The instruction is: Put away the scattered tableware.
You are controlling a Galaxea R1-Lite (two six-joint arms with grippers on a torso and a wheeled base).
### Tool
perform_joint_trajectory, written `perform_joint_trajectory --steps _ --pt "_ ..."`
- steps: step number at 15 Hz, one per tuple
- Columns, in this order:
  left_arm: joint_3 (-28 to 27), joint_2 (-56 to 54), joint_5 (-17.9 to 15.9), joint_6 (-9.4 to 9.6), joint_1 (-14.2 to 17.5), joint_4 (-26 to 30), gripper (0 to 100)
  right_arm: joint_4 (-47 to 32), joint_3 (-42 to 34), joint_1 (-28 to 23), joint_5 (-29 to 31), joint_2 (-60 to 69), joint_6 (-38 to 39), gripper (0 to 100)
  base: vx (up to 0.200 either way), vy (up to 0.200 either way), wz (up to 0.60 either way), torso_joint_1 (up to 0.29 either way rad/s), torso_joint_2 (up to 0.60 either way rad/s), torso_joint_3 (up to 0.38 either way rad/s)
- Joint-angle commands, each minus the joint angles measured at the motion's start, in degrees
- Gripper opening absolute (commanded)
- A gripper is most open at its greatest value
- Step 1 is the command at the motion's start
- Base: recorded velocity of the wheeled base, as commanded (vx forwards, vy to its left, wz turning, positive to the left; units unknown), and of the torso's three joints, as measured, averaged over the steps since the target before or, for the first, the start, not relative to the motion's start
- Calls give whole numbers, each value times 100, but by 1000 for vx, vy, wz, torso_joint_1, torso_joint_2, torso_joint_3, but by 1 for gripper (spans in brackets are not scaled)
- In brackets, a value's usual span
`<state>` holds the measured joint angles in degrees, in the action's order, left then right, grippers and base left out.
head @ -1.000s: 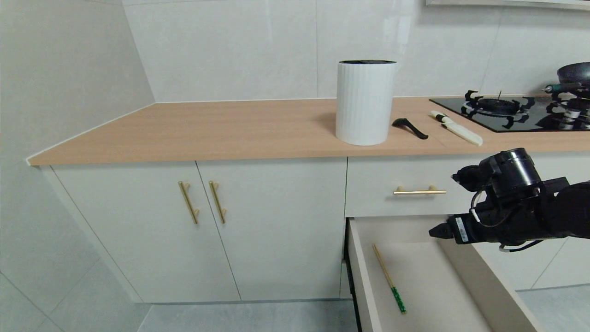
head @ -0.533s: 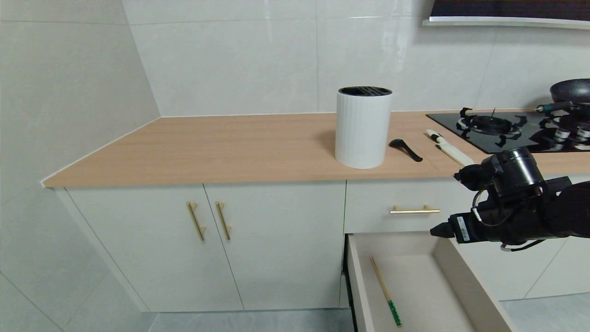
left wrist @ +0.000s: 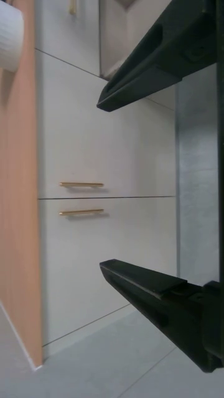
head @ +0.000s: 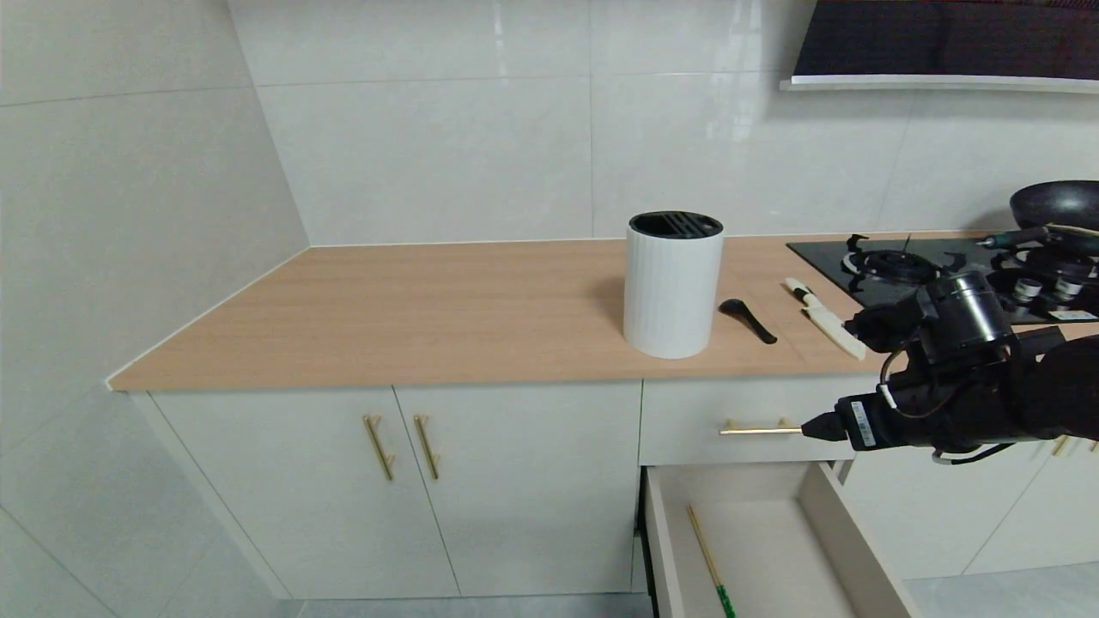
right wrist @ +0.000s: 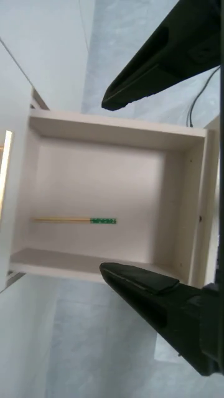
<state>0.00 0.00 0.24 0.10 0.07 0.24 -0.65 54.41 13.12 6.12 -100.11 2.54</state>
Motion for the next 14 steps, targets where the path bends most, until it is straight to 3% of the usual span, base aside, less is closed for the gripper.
perform_joint_trajectory --steps 1,3,7,9,11,14 --pt "0 0 2 -1 1 2 100 82 105 -72 -85 -53 -34 100 0 0 0 227 -540 -305" --pt "0 0 2 -1 1 2 100 214 518 -310 -269 -272 -385 100 0 0 0 110 -263 -149" --pt "0 0 2 -1 1 2 100 205 2232 -688 -542 -1626 -1185 100 0 0 0 21 -41 -24" --pt "0 0 2 -1 1 2 100 205 2839 -802 -1034 -2127 -1431 100 0 0 0 0 0 0" --pt "0 0 2 -1 1 2 100 232 3164 -846 -1368 -2452 -1686 100 0 0 0 0 0 0" --pt "0 0 2 -1 1 2 100 232 3586 -837 -1403 -2891 -1827 100 0 0 0 0 0 0"
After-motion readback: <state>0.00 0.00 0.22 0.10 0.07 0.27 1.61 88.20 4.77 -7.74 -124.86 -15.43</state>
